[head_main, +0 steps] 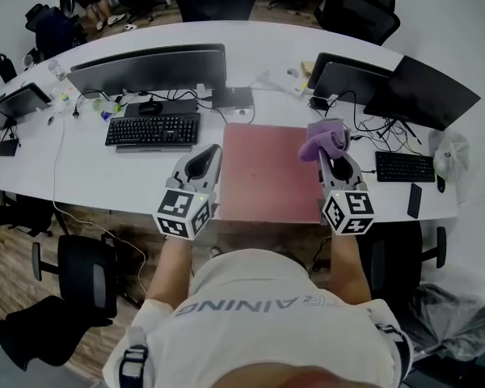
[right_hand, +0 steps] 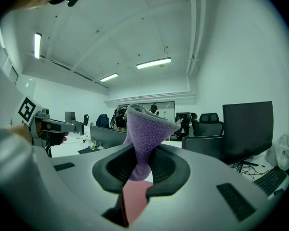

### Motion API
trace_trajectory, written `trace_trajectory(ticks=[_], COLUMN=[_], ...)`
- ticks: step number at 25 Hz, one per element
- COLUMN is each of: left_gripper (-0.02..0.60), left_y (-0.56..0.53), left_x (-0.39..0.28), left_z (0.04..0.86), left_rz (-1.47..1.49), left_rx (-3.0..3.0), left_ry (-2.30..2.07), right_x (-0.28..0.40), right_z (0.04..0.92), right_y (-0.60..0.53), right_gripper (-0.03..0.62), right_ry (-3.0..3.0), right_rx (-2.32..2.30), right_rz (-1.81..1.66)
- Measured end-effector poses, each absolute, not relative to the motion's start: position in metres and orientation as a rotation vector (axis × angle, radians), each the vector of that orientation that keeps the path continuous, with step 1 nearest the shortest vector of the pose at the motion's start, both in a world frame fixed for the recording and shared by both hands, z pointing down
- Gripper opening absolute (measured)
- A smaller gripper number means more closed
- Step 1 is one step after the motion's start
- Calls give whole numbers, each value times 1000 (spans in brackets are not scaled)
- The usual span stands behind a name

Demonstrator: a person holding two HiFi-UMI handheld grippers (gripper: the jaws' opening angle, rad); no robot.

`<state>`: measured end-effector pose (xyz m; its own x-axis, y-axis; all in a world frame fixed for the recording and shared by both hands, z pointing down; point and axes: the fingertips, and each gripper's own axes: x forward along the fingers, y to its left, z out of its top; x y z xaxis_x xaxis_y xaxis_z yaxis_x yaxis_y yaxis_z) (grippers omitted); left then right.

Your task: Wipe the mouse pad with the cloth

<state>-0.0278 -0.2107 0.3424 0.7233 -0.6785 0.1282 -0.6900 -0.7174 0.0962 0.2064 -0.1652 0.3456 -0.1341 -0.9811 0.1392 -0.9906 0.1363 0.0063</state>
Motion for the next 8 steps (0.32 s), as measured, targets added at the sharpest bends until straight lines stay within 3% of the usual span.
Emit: trace_trajectory(ticks=[8], left_gripper=[32], left_y=[-209], left_x=[-21], left_z=[344], left_rz=[103], left_rx=[2780], left_ry=[-1115], right_x=[213], right_z=[352], right_y=[-163], right_gripper=[89], right_ry=[-2284], right_rx=[1960], right_rz=[144])
